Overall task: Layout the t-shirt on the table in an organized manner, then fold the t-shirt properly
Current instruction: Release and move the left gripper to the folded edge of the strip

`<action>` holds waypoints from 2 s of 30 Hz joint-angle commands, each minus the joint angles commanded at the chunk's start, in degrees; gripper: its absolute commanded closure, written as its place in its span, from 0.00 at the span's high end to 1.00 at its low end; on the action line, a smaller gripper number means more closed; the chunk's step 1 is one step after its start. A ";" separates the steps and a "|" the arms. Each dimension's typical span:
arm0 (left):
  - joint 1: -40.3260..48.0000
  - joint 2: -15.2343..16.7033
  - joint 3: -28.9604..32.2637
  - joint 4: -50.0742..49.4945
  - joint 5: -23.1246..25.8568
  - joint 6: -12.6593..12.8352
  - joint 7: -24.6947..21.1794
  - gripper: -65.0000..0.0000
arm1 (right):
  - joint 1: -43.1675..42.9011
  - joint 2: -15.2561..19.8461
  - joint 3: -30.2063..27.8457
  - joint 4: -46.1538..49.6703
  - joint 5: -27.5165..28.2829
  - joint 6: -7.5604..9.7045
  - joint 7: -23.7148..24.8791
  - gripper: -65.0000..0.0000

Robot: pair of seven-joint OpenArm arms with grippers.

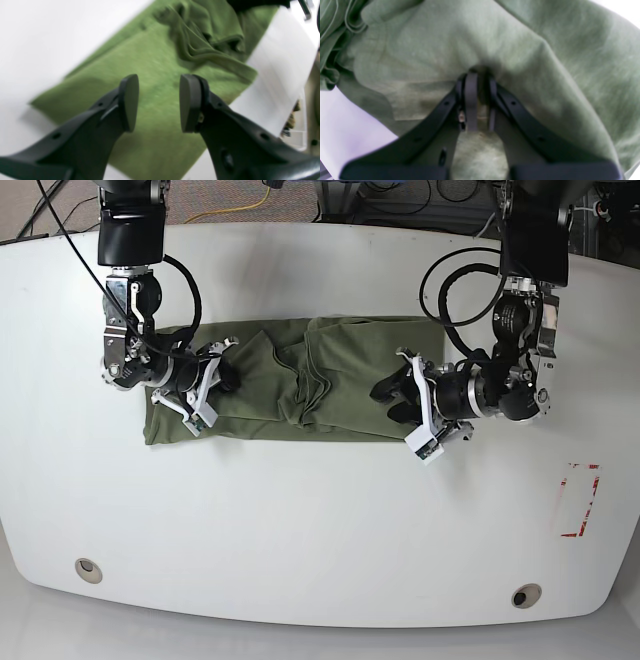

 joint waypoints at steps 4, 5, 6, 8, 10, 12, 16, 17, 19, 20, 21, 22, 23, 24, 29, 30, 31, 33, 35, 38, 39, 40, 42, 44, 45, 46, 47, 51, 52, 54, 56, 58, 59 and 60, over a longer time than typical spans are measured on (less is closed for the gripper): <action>1.32 1.85 3.78 -0.97 0.26 0.00 -0.09 0.39 | 0.00 0.00 -0.09 0.00 0.00 0.00 0.00 0.09; 1.41 2.11 5.10 -1.93 0.88 0.00 -0.09 0.39 | 0.00 0.00 -0.09 0.00 0.00 0.00 0.00 0.09; 1.41 2.29 6.24 -3.08 1.49 0.00 -0.18 0.39 | 0.00 0.00 0.00 0.00 0.00 0.00 0.00 0.09; 2.11 3.16 7.65 -5.19 2.99 0.00 -1.49 0.39 | 0.00 0.00 0.00 0.00 0.00 0.00 0.00 0.09; 3.16 3.34 8.44 -7.47 4.84 0.00 -3.96 0.39 | 0.00 0.00 0.00 0.00 0.00 0.00 0.00 0.09; 3.34 3.34 9.85 -10.02 6.15 0.00 -6.33 0.39 | 0.00 0.00 0.00 0.09 0.09 0.00 0.00 0.09; 3.16 3.08 11.60 -12.48 6.15 0.00 -8.35 0.39 | 0.00 0.00 0.09 0.09 0.09 0.00 0.00 0.09; 3.08 3.08 11.43 -11.69 6.07 -0.09 -8.26 0.39 | 0.00 0.00 0.09 0.09 0.18 0.00 0.00 0.09; 2.90 3.08 11.43 -8.53 6.07 -0.09 -8.18 0.39 | 0.00 0.00 0.09 0.09 0.26 0.00 0.00 0.09; 2.90 3.08 11.43 -6.68 6.07 -0.09 -7.74 0.39 | 0.00 0.00 0.09 0.09 0.18 0.00 0.00 0.09; 2.64 3.08 11.34 -4.40 5.98 -0.09 -6.59 0.39 | 0.00 0.00 0.09 0.09 0.09 0.00 0.00 0.09; 1.85 3.08 10.90 -0.79 5.98 -0.35 -4.84 0.39 | 0.00 0.00 0.09 0.09 0.09 0.00 0.00 0.09; 1.49 3.08 10.37 1.23 5.98 -0.88 -3.87 0.39 | 0.00 0.00 0.09 0.09 0.09 0.00 0.00 0.09; 1.23 3.34 9.67 3.43 5.98 -1.76 -2.73 0.39 | 0.00 0.00 0.09 0.09 0.09 0.00 0.00 0.09; 0.79 2.64 2.64 6.95 3.34 -1.80 -1.41 0.39 | 0.00 0.00 0.09 0.09 0.18 0.00 0.00 0.09; 0.79 1.58 0.88 6.42 2.99 -1.80 -1.41 0.39 | 0.00 0.09 0.09 0.09 0.09 0.00 0.00 0.09; 0.79 0.97 -0.09 5.89 2.81 -1.80 -1.41 0.39 | 0.00 0.26 0.09 0.09 0.00 0.00 0.00 0.09; 0.79 -0.44 -1.58 4.31 3.16 -1.80 -1.49 0.39 | 0.00 0.35 0.09 0.09 0.00 0.00 0.00 0.09; 0.88 -2.20 -2.02 4.13 3.25 -1.80 -1.49 0.39 | 0.00 0.35 0.09 0.09 0.00 0.00 0.00 0.09; 1.23 -4.48 -2.02 4.13 3.25 -1.80 -1.58 0.39 | 0.00 0.18 0.09 0.09 0.00 0.00 0.00 0.09; 1.23 -4.66 -2.02 4.04 3.25 -1.80 -1.67 0.39 | 0.00 0.18 0.09 0.09 0.00 0.00 0.00 0.09; 1.23 -5.10 -2.02 3.96 3.25 -1.80 -1.67 0.39 | 0.00 0.18 0.09 0.09 0.00 0.00 0.00 0.09; 1.32 -5.71 -2.02 3.87 4.22 -1.80 -1.76 0.39 | 0.00 0.26 0.09 0.09 0.00 0.00 0.09 0.09; 1.41 -5.80 -2.02 2.99 6.33 -1.80 -2.29 0.39 | 0.00 0.26 0.09 0.09 0.00 0.00 0.09 0.09; 1.41 -5.80 -1.93 2.02 7.65 -1.80 -2.90 0.39 | 0.00 0.18 0.00 0.09 0.00 0.00 0.09 0.09; 1.41 -5.80 -1.67 0.70 9.32 -1.80 -4.04 0.38 | 0.00 0.18 0.00 0.09 0.00 0.00 0.09 0.09; 1.41 -5.80 -1.58 -0.35 10.29 -1.80 -4.92 0.38 | 0.00 0.09 0.00 0.09 0.00 0.00 0.09 0.09; 1.41 -5.63 -1.49 -3.96 12.48 -1.80 -7.82 0.23 | 0.00 0.09 0.00 0.09 0.00 0.00 0.09 0.09; 1.41 -5.63 -1.49 -5.01 12.75 -1.80 -8.44 0.14 | 0.00 0.09 0.00 0.09 0.00 0.00 0.09 0.09; 1.41 -5.63 -1.32 -6.51 12.66 -1.80 -8.88 0.07 | 0.00 0.09 0.00 0.09 0.00 0.00 0.09 0.09; 1.41 -5.71 -0.62 -7.91 12.66 -1.80 -9.05 0.07 | 0.00 0.09 0.00 0.09 0.00 0.00 0.09 0.09; 1.41 -5.71 -0.35 -8.44 12.66 -1.80 -9.05 0.07 | 0.00 0.09 0.00 0.09 0.00 0.00 0.09 0.09; 1.41 -5.63 -0.35 -8.79 12.75 -1.80 -9.14 0.07 | 0.00 0.09 0.00 0.09 0.00 0.00 0.09 0.09; 1.41 -5.63 -0.35 -9.32 12.84 -1.80 -9.14 0.07 | 0.00 0.09 0.00 0.09 0.00 0.00 0.09 0.09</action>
